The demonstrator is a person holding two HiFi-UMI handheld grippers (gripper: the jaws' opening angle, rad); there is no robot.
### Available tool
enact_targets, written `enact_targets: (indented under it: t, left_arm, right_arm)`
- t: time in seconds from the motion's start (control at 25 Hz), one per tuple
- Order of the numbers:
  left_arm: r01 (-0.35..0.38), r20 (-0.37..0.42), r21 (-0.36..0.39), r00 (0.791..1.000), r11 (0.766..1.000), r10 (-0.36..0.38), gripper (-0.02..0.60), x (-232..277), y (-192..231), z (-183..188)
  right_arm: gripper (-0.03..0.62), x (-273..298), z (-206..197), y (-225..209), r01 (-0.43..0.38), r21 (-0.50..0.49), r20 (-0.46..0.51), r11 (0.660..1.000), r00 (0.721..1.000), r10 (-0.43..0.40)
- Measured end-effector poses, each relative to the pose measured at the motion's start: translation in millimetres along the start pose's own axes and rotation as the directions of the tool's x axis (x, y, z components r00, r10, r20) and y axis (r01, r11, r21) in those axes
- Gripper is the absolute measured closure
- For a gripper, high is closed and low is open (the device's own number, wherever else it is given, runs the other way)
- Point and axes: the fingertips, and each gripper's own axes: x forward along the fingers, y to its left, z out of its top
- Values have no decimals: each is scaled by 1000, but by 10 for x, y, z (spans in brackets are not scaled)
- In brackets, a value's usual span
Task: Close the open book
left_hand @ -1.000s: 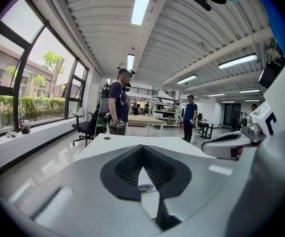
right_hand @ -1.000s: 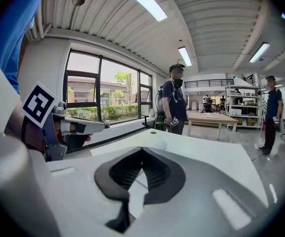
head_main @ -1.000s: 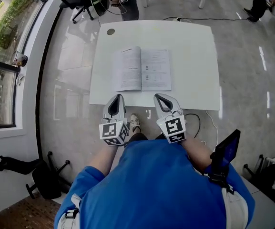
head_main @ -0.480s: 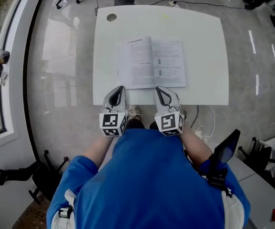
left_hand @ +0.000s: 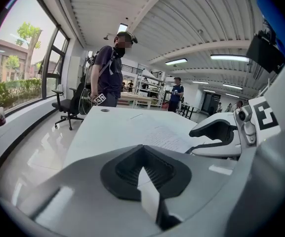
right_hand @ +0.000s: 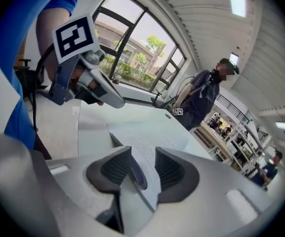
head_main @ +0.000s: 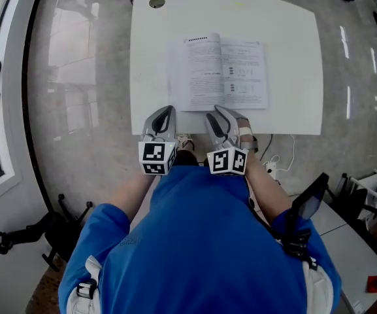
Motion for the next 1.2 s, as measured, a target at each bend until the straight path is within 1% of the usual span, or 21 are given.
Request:
enact_targets:
  t: [0.12, 0.24, 0.32, 0.44, 0.76, 0.92, 1.08, 1.2]
  left_arm:
    - [6, -18, -4, 1000, 1000, -6, 575, 23, 67, -96]
    - [6, -30, -13, 1000, 1000, -7, 575, 29, 122, -194]
    - [6, -34, -15, 999, 1000, -6, 575, 22, 164, -238]
    - [-9, -36, -19, 999, 1000, 9, 575, -2, 255, -291]
    - [-41, -26, -43, 999, 998, 40, 575, -89, 429, -338]
    - [-54, -27, -58, 998, 997, 53, 575, -121, 479, -343]
    - [-61, -26, -59, 998, 996, 59, 575, -139, 531, -326]
    - [-64, -26, -56, 998, 996, 63, 575, -147, 559, -317]
  right_arm:
    - [401, 115, -1, 148, 1, -131, -14, 991, 1000, -3]
    - [365, 248, -77, 281, -2, -245, -46, 970, 999, -10]
    - [349, 340, -126, 325, -4, -295, -69, 956, 997, -17]
    - [342, 444, -170, 353, 4, -344, -85, 939, 996, -36]
    - [342, 606, -57, 349, 61, -395, -47, 917, 995, -87]
    - [342, 654, 40, 388, 64, -404, -20, 913, 997, -78]
    - [342, 685, 136, 454, 61, -396, 5, 916, 998, -64]
    - [350, 715, 182, 499, 51, -387, 5, 921, 999, -53]
